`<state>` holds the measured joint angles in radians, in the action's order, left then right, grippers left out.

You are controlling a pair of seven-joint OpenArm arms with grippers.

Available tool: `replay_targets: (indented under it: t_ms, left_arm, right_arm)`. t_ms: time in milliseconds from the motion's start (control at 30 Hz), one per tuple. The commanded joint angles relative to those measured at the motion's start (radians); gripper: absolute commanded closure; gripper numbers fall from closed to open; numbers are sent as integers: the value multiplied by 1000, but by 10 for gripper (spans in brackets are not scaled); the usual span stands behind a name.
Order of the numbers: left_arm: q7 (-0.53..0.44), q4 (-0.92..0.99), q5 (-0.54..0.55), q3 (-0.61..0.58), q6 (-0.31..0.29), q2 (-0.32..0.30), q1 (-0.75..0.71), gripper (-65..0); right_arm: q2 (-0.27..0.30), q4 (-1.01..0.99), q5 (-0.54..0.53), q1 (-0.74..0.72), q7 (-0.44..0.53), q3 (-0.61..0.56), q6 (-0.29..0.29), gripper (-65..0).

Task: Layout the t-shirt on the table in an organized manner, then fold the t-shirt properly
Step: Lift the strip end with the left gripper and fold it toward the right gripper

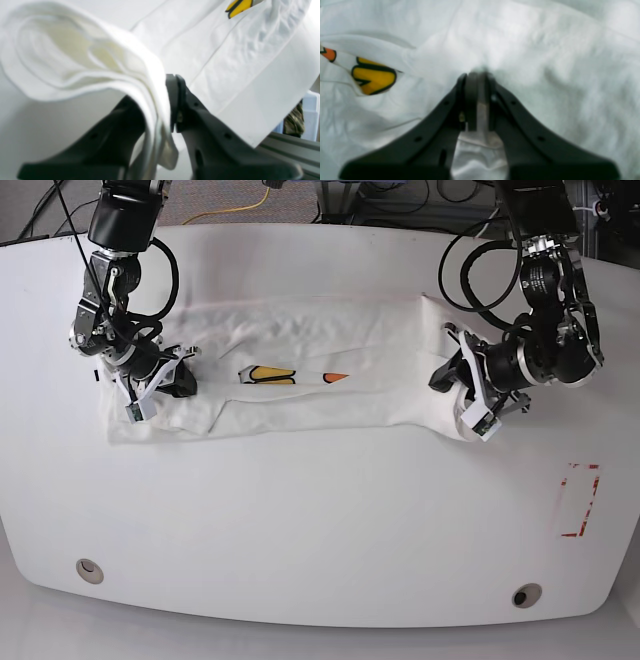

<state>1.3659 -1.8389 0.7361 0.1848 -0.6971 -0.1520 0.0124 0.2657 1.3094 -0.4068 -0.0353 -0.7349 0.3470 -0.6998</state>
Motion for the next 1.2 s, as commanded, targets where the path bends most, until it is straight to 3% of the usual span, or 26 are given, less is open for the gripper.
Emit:
replay_targets:
  t_ms: [0,500,1167]
  left_arm:
    - [-21,-17,0,-23,-1,35,33,-60]
    - [-21,17,-152,-169,-1,306,73,-60]
    - [-44,169,-172,-170,-1,309,79,-61]
  right_arm:
    - [13,11,13,-8,-15,1,2,-60]
    - [11,12,13,-10,-15,-1,2,-60]
    - [11,12,13,-24,-15,1,2,-60]
